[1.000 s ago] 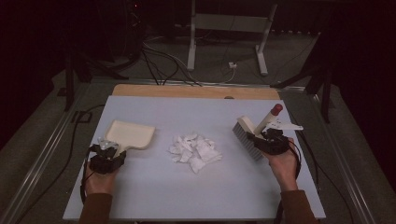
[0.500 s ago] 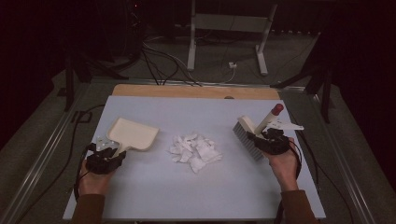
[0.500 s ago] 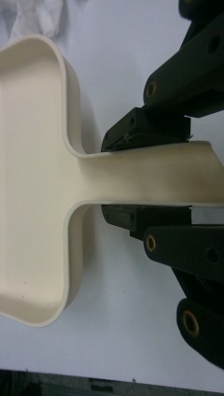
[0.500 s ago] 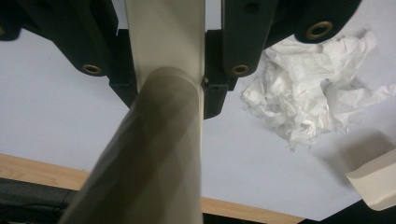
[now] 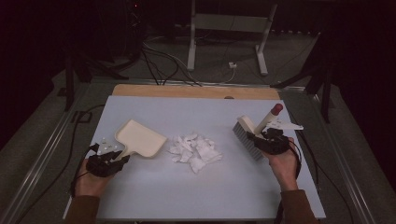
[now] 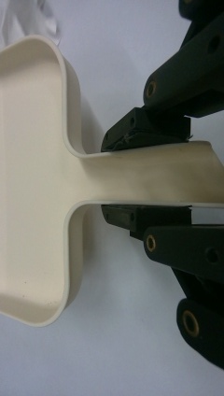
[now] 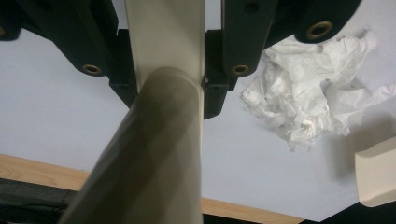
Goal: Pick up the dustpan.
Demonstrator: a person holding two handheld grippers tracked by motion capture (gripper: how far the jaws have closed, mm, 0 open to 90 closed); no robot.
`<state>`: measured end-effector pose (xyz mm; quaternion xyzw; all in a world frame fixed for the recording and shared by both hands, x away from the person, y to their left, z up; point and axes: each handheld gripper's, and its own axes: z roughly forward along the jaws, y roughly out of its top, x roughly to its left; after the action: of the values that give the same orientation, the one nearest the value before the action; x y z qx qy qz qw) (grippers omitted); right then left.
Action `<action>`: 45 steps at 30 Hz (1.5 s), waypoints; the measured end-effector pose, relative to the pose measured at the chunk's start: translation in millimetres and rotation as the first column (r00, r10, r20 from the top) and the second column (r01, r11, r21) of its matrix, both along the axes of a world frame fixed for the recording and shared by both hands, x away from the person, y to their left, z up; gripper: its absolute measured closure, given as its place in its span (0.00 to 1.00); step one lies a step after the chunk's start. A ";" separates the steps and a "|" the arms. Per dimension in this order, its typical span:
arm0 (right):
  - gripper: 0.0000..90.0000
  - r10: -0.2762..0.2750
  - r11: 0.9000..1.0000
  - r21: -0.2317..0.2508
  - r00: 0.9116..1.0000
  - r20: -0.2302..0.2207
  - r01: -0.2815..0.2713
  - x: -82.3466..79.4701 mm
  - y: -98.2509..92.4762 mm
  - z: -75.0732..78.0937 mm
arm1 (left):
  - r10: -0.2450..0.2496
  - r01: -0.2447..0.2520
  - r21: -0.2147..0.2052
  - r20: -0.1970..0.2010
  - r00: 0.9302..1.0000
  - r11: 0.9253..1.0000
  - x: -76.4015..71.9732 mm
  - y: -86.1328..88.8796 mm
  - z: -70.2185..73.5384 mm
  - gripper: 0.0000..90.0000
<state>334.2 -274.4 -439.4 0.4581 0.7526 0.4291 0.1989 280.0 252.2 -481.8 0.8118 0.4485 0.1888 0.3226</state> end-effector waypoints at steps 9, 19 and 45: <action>0.74 -0.001 1.000 0.002 1.000 -0.001 0.001 0.3 -0.3 -0.2 | -0.076 0.076 -0.022 -0.008 0.997 0.997 -1.6 1.4 1.8 0.74; 0.74 0.000 1.000 0.002 1.000 0.002 0.000 0.0 -0.4 0.4 | -0.182 0.181 -0.028 -0.022 0.983 0.983 -5.0 6.4 4.5 0.74; 0.74 0.001 1.000 0.005 1.000 0.002 -0.001 -0.2 0.0 1.0 | -0.348 0.348 -0.003 -0.051 0.936 0.937 -14.6 7.0 7.7 0.74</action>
<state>334.0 -274.4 -438.4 0.4580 0.7515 0.4314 0.1983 265.4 259.2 -474.0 0.8839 0.3052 0.1095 0.3370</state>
